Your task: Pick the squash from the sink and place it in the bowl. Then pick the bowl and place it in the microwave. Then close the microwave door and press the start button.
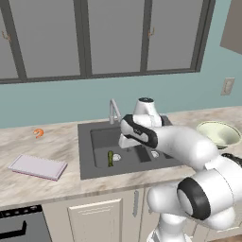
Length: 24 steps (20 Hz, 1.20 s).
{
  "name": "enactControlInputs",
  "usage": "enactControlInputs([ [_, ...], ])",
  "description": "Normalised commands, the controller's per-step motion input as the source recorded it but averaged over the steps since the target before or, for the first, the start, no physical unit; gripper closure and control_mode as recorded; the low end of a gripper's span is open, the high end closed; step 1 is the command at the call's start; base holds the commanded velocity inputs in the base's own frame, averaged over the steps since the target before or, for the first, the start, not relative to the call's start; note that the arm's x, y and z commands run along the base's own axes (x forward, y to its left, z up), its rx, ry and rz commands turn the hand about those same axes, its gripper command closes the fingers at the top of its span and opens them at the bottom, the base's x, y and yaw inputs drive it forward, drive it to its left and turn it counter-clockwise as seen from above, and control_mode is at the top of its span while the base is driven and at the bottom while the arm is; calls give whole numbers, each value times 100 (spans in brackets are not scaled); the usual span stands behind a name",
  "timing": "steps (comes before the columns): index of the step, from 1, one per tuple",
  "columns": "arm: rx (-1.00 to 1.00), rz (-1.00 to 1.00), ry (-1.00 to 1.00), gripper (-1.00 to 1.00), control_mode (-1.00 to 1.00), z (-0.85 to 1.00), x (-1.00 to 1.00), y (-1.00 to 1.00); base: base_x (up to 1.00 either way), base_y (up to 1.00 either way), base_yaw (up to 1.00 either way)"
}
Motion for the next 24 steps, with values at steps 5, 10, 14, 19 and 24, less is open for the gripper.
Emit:
enactControlInputs([
  [5,9,14,0,-100,-100,-46,73,2,0,0,0],
  [10,5,10,-3,-100,-100,-38,27,18,0,0,0],
  [14,2,8,-5,-100,-100,-51,17,24,0,0,0],
  [19,0,0,-2,-100,-100,-49,31,19,0,0,0],
  [24,0,0,-1,-100,-100,-37,40,36,0,0,0],
])
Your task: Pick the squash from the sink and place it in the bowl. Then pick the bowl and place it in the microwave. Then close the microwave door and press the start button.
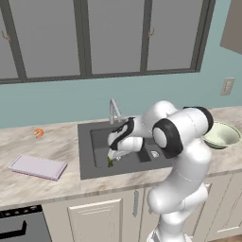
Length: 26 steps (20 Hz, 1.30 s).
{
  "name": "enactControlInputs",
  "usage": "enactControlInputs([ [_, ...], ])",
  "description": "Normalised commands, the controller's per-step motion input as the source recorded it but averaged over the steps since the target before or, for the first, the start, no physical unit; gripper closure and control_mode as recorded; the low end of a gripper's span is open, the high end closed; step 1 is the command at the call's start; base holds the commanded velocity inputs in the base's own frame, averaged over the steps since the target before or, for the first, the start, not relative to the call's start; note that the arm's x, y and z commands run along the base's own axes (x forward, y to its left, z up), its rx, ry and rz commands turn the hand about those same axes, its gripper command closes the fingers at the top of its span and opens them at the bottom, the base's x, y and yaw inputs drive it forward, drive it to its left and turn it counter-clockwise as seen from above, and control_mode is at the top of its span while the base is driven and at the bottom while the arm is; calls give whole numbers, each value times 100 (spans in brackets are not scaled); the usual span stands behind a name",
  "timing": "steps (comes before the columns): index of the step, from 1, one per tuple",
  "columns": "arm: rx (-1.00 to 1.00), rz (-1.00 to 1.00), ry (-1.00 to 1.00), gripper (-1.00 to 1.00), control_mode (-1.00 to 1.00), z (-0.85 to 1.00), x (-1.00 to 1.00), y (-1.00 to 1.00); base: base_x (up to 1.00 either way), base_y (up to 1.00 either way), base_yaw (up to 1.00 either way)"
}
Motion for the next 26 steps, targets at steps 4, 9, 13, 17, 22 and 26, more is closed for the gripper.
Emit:
enactControlInputs([
  [4,0,0,-4,-100,-100,-38,28,13,0,0,0],
  [9,0,-1,-5,-100,-100,-49,32,0,0,0,0],
  [13,0,-1,-1,-100,-100,-41,43,10,0,0,0],
  [17,0,0,-1,-100,-100,-29,44,20,0,0,0],
  [22,0,-2,0,-100,-100,-28,46,7,0,0,0],
  [26,0,-2,0,-100,-100,-34,55,0,0,0,0],
])
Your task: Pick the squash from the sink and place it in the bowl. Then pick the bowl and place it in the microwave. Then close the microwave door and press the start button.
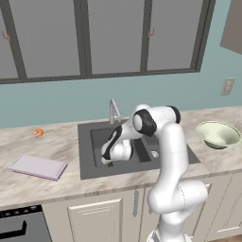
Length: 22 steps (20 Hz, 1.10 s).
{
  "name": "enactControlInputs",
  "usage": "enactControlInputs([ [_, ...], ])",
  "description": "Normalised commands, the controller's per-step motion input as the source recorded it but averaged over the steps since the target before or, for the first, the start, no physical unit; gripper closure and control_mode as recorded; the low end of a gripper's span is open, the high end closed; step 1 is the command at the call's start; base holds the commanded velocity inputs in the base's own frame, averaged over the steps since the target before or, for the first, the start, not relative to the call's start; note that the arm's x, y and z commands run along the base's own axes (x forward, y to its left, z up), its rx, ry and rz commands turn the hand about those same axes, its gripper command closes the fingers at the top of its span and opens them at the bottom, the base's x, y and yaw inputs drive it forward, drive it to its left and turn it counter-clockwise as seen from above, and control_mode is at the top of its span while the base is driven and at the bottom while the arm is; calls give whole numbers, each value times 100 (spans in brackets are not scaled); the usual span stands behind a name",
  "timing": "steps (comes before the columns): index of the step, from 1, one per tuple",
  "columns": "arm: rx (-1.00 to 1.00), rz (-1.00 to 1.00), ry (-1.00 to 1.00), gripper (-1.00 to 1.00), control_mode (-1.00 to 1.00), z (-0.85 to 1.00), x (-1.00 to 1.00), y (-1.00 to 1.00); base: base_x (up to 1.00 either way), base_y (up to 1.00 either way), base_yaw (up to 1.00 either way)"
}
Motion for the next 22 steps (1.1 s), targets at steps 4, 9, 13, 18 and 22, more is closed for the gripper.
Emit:
enactControlInputs([
  [4,0,-3,0,-100,-100,-33,57,6,0,0,0],
  [9,0,-3,0,-100,-100,-30,33,9,0,0,0],
  [13,0,-2,0,100,-100,-18,4,0,0,0,0],
  [18,0,0,1,100,-100,-9,0,0,0,0,0],
  [22,0,0,1,100,-100,5,-4,-6,0,0,0],
])
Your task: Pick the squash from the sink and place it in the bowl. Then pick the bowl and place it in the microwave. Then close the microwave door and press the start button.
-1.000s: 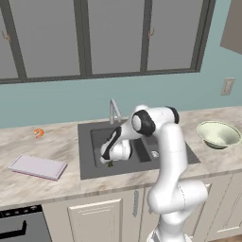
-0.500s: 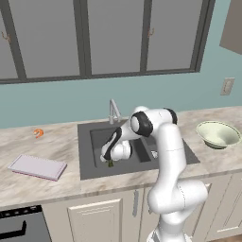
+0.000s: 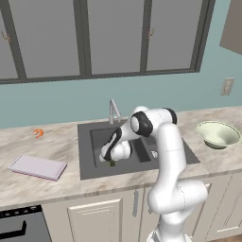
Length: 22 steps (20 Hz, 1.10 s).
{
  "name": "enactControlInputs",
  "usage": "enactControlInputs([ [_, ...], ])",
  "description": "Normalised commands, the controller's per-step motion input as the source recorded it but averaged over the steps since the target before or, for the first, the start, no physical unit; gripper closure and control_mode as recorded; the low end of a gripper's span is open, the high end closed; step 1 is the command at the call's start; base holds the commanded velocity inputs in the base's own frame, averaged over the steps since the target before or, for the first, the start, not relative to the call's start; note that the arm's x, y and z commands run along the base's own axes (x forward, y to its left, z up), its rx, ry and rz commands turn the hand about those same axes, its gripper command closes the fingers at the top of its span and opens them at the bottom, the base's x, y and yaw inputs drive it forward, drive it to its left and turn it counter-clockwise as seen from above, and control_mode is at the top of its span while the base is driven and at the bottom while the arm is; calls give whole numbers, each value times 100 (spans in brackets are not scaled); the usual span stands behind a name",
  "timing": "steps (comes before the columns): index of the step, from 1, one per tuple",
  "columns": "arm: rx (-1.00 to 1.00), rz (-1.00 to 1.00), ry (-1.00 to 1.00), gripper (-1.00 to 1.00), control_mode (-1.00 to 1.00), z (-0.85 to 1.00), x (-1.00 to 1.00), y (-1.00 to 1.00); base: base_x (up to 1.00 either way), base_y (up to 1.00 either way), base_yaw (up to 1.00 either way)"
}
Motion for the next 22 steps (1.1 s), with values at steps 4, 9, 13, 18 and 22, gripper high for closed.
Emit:
enactControlInputs([
  [4,5,0,0,100,-100,56,-28,-33,0,0,0],
  [9,1,-2,0,100,-100,93,-14,-24,0,0,0],
  [13,0,-11,0,100,-100,100,-1,-24,0,0,0],
  [18,0,-19,6,100,-100,100,-6,-38,0,0,0],
  [22,0,-25,21,100,-100,100,-29,-53,0,0,0],
])
